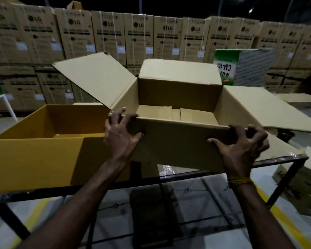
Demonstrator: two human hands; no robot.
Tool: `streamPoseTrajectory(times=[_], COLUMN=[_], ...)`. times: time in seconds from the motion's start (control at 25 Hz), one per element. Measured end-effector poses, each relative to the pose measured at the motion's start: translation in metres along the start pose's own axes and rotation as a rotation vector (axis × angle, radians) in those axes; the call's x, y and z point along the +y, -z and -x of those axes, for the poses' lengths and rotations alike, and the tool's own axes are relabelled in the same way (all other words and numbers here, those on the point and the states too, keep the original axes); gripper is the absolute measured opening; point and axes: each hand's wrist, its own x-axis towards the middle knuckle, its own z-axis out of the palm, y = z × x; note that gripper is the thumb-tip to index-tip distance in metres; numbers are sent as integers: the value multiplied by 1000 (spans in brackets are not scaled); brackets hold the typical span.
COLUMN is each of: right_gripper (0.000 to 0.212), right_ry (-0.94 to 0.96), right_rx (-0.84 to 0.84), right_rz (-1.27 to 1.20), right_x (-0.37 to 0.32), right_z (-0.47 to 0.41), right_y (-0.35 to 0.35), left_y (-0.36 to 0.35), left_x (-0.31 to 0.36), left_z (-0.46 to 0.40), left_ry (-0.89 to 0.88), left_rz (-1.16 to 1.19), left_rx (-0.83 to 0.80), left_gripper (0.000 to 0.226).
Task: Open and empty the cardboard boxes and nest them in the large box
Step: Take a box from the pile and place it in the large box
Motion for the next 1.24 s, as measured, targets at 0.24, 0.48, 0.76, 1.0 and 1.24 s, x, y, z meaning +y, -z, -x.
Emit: streamPoseTrajectory(times=[0.24,0.48,0.76,1.0,1.24], right_gripper=[61,59,61,67,76], right_ry=[54,95,124,108,22], right_rx=[-44,-116,-264,-412,-615], right_rz=[-81,-184,-229,-111,78], right_x=[-85,-178,-273,-327,-352], right_z=[-4,-9,5,26,50], right_y=[-63,-155,-237,-297,-336], left_y=[50,95,147,154,140], left_x=[-67,-152,-238,-317,-394], left_z=[-48,-108,-155,-186,-203], left_ry=[21,72,156,256,315], left_rz=[-87,-168,-284,-334,-312], left_rx=[78,128,121,8,-240], left_gripper=[62,64,67,67,73])
